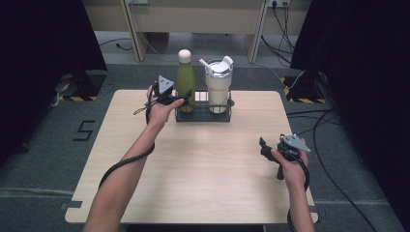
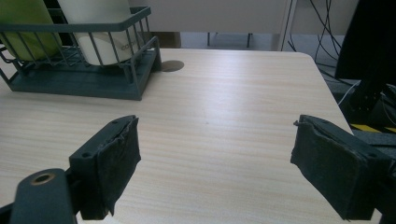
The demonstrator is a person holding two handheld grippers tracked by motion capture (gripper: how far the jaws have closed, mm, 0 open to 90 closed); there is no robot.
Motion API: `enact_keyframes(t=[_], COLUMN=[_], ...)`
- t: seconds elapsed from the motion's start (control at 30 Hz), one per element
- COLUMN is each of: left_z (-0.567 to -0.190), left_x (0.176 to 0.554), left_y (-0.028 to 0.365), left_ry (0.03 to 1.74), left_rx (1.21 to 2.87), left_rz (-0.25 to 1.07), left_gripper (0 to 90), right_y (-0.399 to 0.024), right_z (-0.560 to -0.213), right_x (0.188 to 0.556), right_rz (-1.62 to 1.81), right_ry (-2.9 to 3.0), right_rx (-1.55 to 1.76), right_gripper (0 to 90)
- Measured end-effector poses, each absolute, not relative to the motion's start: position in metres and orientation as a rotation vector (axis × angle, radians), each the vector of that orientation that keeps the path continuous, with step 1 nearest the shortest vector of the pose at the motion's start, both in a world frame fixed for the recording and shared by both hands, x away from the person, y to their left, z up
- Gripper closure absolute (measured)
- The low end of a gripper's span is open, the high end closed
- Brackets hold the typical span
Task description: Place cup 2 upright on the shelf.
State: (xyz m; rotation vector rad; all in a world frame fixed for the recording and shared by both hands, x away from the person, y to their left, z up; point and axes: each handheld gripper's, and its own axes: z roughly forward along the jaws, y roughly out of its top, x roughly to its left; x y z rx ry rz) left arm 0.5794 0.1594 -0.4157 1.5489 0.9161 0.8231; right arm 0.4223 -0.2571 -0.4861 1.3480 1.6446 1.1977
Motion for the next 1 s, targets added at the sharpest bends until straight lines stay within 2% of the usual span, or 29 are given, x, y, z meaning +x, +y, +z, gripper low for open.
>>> enact_keyframes(t=[1.0], left_z=[-0.417], left_x=[0.539], left_y=[0.178], left_ry=[0.858], left_rx=[1.590], left_rz=[0.845], left_gripper=[3.1], right_y=[-0.253], right_z=[-0.486], right_x=[0.422], right_rz=[1.195], right_ry=[1.653], right_rx=[1.340], right_gripper=[14.9])
